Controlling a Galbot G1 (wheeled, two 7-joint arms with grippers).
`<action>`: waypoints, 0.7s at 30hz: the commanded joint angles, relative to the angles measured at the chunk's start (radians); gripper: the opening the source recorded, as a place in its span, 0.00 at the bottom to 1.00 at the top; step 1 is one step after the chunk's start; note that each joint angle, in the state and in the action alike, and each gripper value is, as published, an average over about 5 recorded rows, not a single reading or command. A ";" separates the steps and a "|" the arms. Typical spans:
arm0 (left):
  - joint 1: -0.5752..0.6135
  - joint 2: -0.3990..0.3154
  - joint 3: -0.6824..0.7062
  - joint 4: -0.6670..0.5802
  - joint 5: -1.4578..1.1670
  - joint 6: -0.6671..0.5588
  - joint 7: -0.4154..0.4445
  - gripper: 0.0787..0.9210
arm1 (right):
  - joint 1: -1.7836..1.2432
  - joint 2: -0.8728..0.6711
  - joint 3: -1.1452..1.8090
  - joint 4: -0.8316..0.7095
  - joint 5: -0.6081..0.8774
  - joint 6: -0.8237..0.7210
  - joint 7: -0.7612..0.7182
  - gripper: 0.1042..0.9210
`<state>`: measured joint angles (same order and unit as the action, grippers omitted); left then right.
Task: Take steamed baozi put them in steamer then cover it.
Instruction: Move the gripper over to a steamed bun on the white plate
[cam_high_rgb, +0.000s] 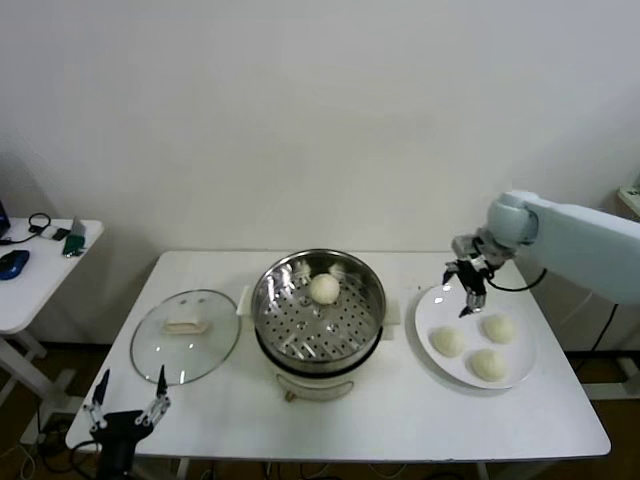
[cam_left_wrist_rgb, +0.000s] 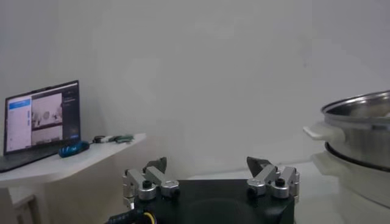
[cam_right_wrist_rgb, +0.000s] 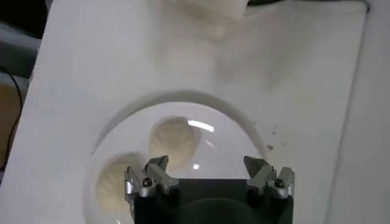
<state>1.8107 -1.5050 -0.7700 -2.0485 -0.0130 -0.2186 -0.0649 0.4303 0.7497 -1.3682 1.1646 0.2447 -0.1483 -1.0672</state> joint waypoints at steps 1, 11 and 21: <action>0.005 -0.002 -0.003 0.006 0.000 -0.001 -0.001 0.88 | -0.190 0.001 0.087 -0.076 -0.033 -0.048 0.020 0.88; 0.007 0.000 -0.006 0.015 0.005 -0.002 -0.002 0.88 | -0.233 0.065 0.131 -0.149 -0.044 -0.033 0.018 0.88; 0.006 0.001 -0.006 0.023 0.007 -0.002 -0.003 0.88 | -0.240 0.092 0.130 -0.176 -0.041 -0.028 0.003 0.88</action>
<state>1.8165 -1.5061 -0.7751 -2.0275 -0.0073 -0.2211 -0.0672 0.2225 0.8229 -1.2540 1.0175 0.2109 -0.1729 -1.0589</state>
